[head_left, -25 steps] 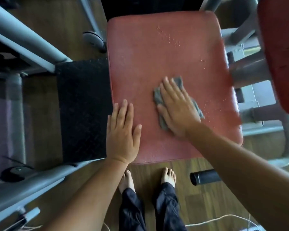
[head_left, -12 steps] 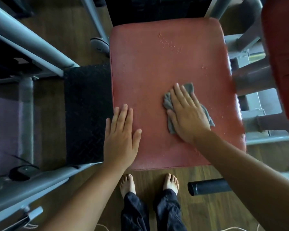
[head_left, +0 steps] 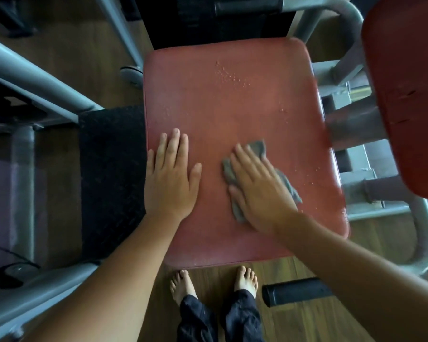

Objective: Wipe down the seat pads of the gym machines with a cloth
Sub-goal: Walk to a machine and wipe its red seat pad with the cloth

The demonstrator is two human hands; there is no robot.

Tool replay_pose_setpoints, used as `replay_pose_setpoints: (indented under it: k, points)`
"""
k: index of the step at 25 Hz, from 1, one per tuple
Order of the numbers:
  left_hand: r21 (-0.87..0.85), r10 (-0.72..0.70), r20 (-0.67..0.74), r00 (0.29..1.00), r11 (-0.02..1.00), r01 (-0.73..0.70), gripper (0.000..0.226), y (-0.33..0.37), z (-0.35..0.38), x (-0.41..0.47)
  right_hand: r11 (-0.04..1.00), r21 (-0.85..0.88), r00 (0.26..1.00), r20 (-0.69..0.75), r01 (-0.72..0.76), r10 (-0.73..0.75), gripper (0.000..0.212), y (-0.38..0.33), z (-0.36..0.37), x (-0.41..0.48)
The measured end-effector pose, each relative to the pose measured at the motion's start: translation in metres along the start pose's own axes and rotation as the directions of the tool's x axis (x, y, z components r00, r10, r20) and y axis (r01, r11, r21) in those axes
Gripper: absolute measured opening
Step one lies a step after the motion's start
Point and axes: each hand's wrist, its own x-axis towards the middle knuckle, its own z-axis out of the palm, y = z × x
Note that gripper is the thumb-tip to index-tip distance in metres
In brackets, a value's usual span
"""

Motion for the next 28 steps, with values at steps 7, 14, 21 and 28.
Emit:
replay_pose_setpoints:
  k: [7, 14, 21, 28]
  points:
    - [0.0, -0.002, -0.007, 1.0, 1.0, 0.002, 0.067, 0.001, 0.001, 0.001, 0.946, -0.003, 0.935, -0.153, -0.324, 0.32, 0.062, 0.087, -0.041, 0.119]
    - [-0.023, 0.009, -0.005, 1.0, 1.0, -0.009, 0.068, 0.001, -0.001, 0.001, 0.997, -0.079, 1.0, 0.011, -0.015, 0.016, 0.062, 0.05, -0.01, -0.045]
    - [-0.028, 0.021, -0.02, 1.0, 0.999, -0.022, 0.068, 0.001, 0.001, 0.002, 0.925, -0.029, 0.921, -0.11, -0.38, 0.375, 0.065, 0.096, -0.029, 0.035]
    - [-0.061, 0.03, -0.041, 0.999, 0.998, -0.033, 0.068, 0.0, 0.0, 0.0, 0.987, -0.105, 0.99, 0.093, 0.12, -0.11, 0.067, 0.103, -0.019, -0.08]
